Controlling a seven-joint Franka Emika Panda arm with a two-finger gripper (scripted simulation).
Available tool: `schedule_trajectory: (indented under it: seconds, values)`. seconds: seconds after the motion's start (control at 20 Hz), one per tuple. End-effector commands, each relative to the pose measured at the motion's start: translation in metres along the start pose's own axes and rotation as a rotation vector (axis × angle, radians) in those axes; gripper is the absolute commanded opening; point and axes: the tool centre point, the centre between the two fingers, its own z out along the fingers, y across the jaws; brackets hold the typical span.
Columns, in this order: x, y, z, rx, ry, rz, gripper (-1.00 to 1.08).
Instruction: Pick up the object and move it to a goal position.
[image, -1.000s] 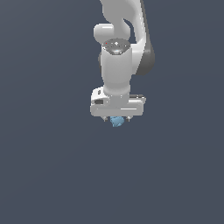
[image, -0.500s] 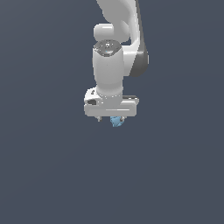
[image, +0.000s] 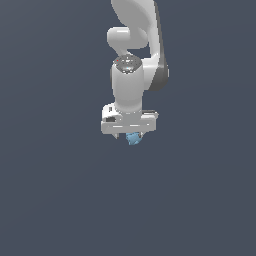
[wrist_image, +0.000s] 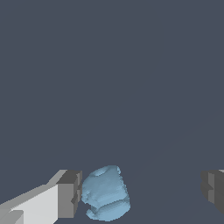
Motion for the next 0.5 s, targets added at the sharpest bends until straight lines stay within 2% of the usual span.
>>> schedule_trajectory:
  seconds: [0.0,0.45]
  values:
    - [-0.012,-0.004,0.012,-0.002,-0.010,-0.046,1.00]
    - [-0.066,-0.023,0.058,-0.005,-0.049,-0.249,1.00]
